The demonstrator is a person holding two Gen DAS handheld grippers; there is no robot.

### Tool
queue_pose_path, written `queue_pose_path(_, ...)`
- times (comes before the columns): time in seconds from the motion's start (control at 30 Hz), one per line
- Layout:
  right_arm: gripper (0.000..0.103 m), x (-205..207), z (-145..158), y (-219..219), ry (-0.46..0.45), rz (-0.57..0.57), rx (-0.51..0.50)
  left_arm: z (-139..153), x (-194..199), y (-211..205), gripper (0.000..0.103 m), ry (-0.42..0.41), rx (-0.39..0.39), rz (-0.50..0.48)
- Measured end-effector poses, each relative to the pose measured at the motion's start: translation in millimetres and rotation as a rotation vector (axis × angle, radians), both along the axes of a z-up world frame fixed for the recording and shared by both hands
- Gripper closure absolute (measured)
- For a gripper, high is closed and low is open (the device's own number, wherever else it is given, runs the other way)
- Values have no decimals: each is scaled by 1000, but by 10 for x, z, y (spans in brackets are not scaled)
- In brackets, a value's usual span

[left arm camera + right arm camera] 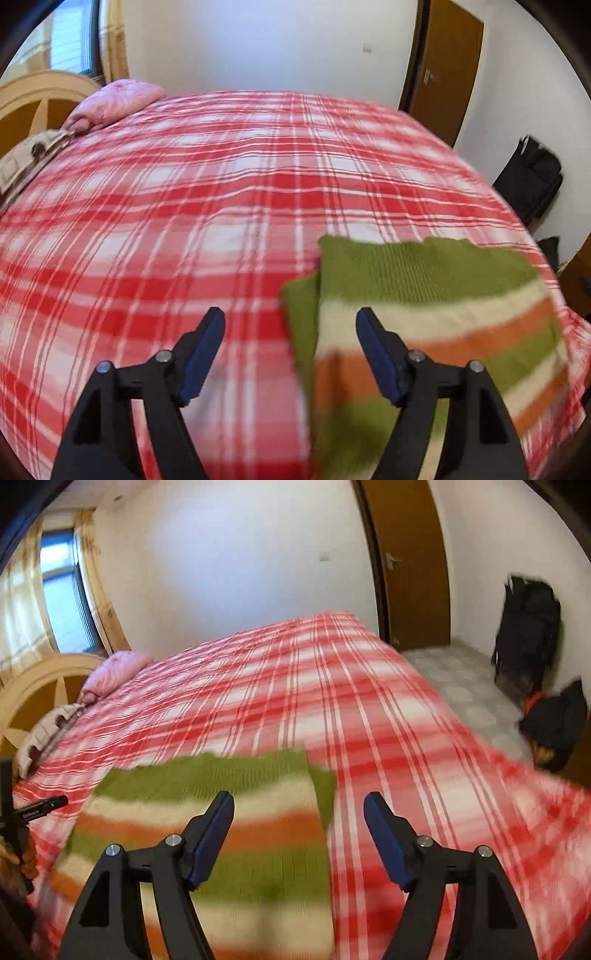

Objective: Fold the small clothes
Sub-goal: 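Open both grippers and lay the sweater striped side up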

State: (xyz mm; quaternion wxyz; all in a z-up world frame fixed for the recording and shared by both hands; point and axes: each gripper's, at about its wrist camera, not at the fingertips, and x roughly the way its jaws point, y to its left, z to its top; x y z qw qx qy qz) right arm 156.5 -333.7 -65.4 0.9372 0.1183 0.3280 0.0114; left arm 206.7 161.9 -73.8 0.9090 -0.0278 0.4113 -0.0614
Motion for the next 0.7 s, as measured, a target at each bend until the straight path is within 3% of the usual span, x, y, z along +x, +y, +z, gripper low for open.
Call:
queue_pose_path(0.1, 30, -403, -224, -19, 54, -35, 47, -36, -413, 178, 27, -2, -29, 4)
queue_pose_path(0.17, 30, -660, -353, 100, 63, -49, 8, -76, -660, 216, 27, -4, -29, 17)
queue_pose_path(0.27, 30, -849, -451, 430, 61, -44, -137, -155, -884, 162, 27, 3, -2, 44)
queue_pose_path(0.37, 33, -851, -451, 652, 38, -14, -185, -240, -964, 23, 27, 21, 11, 37)
queue_pose_path(0.4, 43, -837, -449, 709, 33, -2, -191, -265, -970, -23, 27, 26, 22, 44)
queue_pose_path(0.5, 59, -753, -498, 901, 41, 46, -228, -364, -960, -157, 27, 44, 71, 65)
queue_pose_path(0.63, 59, -687, -752, 996, 125, 87, -218, -535, -934, -229, 27, 79, 138, 85)
queue_pose_path(0.7, 59, -714, -783, 987, 109, 92, -213, -543, -990, -215, 27, 67, 139, 90)
